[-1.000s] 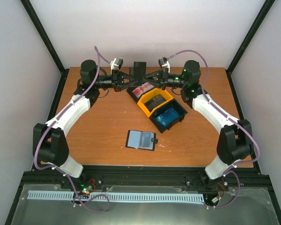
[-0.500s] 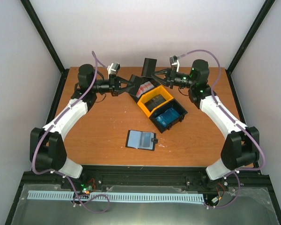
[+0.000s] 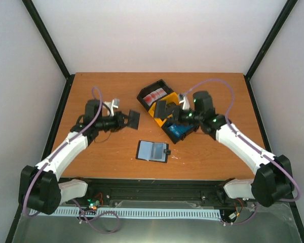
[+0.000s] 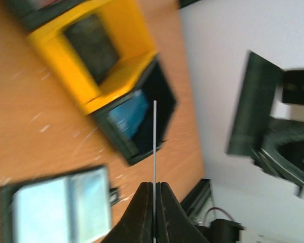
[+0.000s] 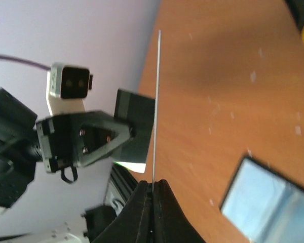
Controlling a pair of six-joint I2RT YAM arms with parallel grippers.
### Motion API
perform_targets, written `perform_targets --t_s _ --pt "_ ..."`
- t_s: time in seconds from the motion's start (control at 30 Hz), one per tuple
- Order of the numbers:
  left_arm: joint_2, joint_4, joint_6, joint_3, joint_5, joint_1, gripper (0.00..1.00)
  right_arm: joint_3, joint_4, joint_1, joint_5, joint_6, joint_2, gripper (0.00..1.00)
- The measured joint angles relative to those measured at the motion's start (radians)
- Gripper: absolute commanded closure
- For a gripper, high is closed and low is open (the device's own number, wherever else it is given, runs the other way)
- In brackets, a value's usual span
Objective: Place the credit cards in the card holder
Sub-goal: Pick up the credit card from the storage box, then insert the credit card into the card holder.
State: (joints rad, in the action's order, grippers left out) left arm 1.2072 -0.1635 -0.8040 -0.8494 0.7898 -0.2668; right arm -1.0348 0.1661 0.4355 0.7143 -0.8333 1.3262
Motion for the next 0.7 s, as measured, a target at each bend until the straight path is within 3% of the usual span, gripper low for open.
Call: perform_targets --t_s 0.27,0.53,0.7 --pt "-0.133 0.024 -0.031 0.359 -0.166 -0.070 0.99 0.301 -0.014 0.227 -0.197 -0.061 -0.087 0.97" --pt "-0.147 0.182 -0.077 0.525 -0.224 -0.117 0.99 0.518 -0.224 0.329 -0.314 -0.184 -0.068 0.97" --pt "-0.077 0.242 -0.076 0.536 -0.234 -0.120 0.99 0.595 -0.369 0.347 -0.338 -0.254 0.016 0.97"
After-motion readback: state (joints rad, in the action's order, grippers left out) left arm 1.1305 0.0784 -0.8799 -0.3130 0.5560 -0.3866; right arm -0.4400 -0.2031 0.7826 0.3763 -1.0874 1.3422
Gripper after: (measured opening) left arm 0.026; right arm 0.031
